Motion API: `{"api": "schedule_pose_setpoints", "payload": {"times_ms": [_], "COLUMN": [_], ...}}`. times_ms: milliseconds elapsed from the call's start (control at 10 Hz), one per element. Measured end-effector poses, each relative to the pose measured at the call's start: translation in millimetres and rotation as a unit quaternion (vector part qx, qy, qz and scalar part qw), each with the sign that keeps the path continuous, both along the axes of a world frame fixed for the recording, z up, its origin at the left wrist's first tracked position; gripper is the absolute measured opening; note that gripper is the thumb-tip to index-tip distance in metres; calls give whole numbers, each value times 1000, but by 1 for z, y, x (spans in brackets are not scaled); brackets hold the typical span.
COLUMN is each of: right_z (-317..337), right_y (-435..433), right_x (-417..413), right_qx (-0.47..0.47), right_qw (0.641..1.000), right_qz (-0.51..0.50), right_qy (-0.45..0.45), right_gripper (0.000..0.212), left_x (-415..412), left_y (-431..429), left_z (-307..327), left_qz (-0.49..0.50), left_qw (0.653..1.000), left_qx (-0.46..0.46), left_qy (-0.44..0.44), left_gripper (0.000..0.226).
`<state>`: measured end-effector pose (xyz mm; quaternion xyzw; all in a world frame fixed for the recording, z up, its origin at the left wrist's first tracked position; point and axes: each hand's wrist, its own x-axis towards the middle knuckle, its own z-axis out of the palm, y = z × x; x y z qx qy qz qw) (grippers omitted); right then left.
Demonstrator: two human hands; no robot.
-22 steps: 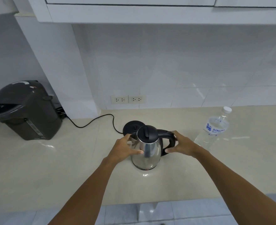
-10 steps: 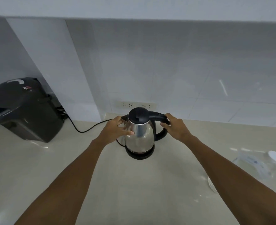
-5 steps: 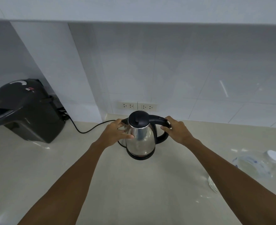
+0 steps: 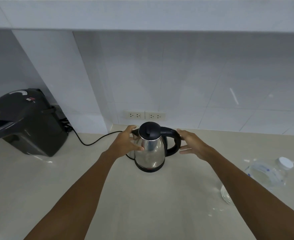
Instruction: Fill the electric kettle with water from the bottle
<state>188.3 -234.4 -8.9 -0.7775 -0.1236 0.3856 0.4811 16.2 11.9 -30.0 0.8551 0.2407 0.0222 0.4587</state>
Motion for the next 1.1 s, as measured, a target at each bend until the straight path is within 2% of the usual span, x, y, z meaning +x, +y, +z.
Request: {"api": "schedule_pose_setpoints", "payload": {"times_ms": [100, 300, 600, 800, 900, 1000, 1100], "right_z": [2, 0, 2, -2, 0, 6, 22], "right_y": [2, 2, 5, -2, -3, -4, -8], "right_x": [-3, -6, -8, 0, 0, -3, -10], "right_qx": [5, 11, 12, 10, -42, -140, -176], "right_qw": [1000, 999, 998, 1000, 999, 970, 930], "right_qz": [-15, -33, -51, -16, 17, 69, 80], "right_qy": [12, 12, 21, 25, -23, -185, -313], "right_gripper": [40, 36, 33, 34, 41, 52, 58], "left_x": [5, 13, 13, 12, 10, 9, 2], "left_y": [-5, -15, -16, -19, -24, -29, -39], "left_z": [12, 17, 12, 14, 20, 27, 49], "left_qz": [-23, -29, -21, -11, -10, -23, -16], "left_qw": [1000, 998, 998, 998, 998, 995, 975], "left_qx": [18, 45, 37, 46, 54, 86, 203], "left_qy": [-5, -27, -40, -30, -4, 47, 90], "left_gripper": [120, 92, 91, 90, 98, 112, 105]}}
